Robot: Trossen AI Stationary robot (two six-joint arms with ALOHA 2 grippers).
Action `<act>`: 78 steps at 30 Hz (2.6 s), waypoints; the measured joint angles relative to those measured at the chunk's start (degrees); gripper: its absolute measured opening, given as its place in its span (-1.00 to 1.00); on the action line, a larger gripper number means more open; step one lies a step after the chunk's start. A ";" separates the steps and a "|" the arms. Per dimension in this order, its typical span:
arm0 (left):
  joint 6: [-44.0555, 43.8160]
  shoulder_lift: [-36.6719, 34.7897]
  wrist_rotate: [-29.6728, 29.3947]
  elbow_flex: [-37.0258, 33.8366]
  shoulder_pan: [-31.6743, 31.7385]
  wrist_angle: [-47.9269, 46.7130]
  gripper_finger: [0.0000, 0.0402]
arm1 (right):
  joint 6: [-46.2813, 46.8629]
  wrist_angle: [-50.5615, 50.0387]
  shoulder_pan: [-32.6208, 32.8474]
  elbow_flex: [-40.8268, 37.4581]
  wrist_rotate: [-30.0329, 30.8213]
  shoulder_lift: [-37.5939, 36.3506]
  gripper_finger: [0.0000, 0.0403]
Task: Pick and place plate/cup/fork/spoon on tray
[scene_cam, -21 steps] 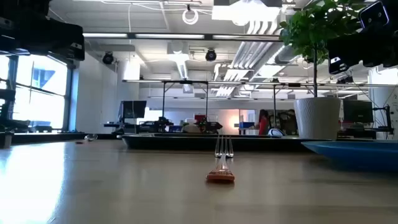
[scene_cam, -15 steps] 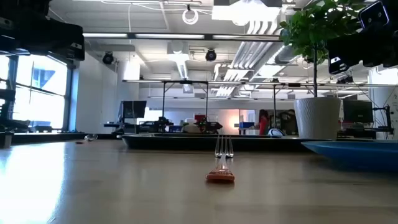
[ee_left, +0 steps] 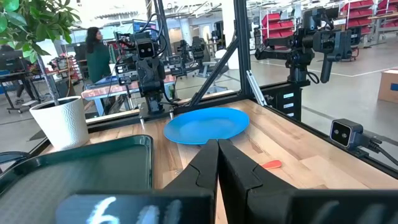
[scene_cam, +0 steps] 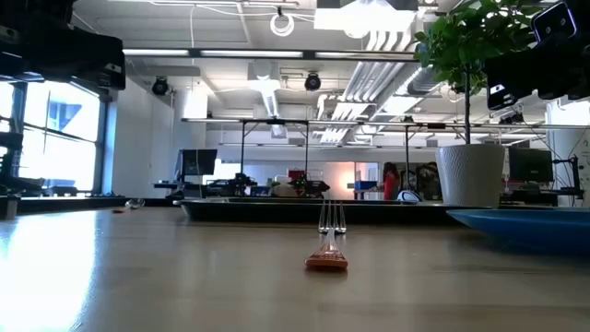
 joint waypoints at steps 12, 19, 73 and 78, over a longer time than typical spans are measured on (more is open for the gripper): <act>0.00 0.00 0.00 -0.01 0.00 0.00 -1.00 | 0.00 0.00 -0.01 -0.01 0.00 0.00 -1.00; -0.01 0.00 0.00 0.00 0.00 0.00 -1.00 | 0.00 0.00 0.01 0.01 0.00 0.01 -1.00; 5.94 4.02 -34.22 0.01 9.93 19.15 -1.00 | 5.91 15.19 -2.19 1.69 29.45 1.14 -1.00; 5.88 10.41 -31.03 -0.02 16.14 24.38 -1.00 | 15.63 -6.36 -8.42 4.45 33.08 2.46 -1.00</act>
